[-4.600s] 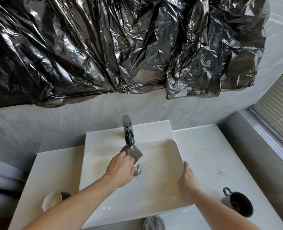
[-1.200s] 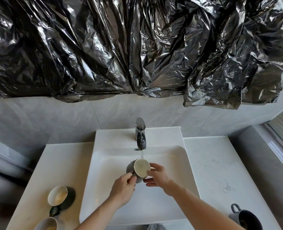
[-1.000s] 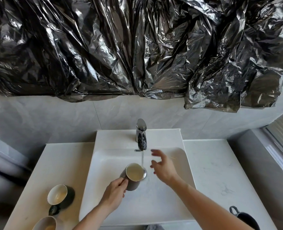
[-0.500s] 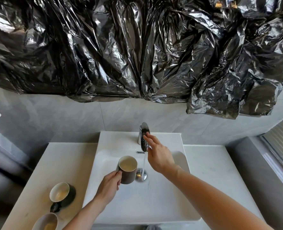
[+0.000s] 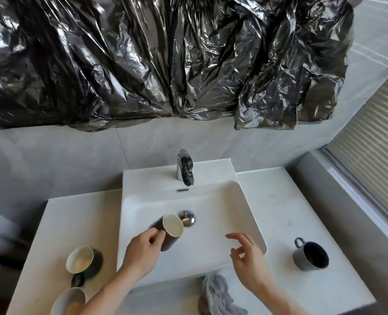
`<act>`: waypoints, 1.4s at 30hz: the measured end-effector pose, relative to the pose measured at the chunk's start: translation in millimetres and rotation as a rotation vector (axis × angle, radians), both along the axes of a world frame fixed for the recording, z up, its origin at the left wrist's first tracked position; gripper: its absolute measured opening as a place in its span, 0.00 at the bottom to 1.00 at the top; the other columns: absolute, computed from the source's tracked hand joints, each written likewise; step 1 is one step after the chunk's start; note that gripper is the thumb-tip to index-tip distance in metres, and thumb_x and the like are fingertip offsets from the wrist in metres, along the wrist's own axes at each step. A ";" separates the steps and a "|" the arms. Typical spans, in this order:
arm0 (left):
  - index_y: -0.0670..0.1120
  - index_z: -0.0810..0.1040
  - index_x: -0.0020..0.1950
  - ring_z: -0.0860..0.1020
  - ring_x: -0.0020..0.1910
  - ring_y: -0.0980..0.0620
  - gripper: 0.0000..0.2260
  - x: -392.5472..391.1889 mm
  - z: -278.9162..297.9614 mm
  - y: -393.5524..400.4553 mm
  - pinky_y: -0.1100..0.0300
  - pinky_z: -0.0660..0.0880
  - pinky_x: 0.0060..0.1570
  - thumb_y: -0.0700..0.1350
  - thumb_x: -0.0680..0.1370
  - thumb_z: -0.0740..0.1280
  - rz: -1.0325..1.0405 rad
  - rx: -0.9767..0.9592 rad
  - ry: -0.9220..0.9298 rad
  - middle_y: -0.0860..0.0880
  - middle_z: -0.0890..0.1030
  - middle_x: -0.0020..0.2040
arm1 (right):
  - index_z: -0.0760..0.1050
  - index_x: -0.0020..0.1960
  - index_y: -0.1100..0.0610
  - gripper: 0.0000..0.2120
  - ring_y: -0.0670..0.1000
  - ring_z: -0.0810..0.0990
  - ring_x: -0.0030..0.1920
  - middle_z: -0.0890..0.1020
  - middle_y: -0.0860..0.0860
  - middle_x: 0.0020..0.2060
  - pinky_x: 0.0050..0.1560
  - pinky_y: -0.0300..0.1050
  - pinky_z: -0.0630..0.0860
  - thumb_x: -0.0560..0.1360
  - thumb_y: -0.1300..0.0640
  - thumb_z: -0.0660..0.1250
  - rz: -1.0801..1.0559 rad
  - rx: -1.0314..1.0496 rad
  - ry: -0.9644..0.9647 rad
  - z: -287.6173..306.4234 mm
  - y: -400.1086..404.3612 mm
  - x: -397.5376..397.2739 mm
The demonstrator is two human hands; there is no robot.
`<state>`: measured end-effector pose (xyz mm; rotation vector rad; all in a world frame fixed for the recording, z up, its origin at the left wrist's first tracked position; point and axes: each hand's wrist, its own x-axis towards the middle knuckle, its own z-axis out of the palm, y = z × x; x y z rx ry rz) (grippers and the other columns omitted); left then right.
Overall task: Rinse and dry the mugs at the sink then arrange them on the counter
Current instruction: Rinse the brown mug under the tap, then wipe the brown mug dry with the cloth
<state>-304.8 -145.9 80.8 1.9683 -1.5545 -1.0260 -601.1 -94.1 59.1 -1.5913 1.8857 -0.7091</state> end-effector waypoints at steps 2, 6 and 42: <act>0.44 0.72 0.40 0.76 0.38 0.46 0.19 1.0 -1.9 -1.8 0.52 0.69 0.37 0.56 0.83 0.61 -0.174 -0.096 -0.240 0.49 0.79 0.36 | 0.75 0.56 0.34 0.22 0.42 0.82 0.45 0.77 0.35 0.60 0.48 0.40 0.80 0.78 0.64 0.64 -0.054 0.093 0.040 -20.2 33.5 -9.8; 0.51 0.79 0.43 0.82 0.47 0.44 0.12 -5.9 -4.8 -10.6 0.52 0.72 0.50 0.52 0.82 0.61 -0.508 -0.259 -0.667 0.50 0.85 0.45 | 0.74 0.65 0.41 0.18 0.42 0.83 0.46 0.78 0.41 0.63 0.51 0.42 0.81 0.78 0.56 0.65 -0.099 0.355 0.077 -57.6 82.0 -12.8; 0.44 0.67 0.36 0.67 0.36 0.46 0.21 29.1 29.1 29.3 0.51 0.62 0.37 0.55 0.83 0.63 -0.229 -0.020 0.076 0.54 0.68 0.30 | 0.82 0.58 0.46 0.14 0.43 0.86 0.53 0.88 0.43 0.50 0.57 0.42 0.80 0.84 0.60 0.62 -0.436 0.032 -0.522 28.9 105.4 40.2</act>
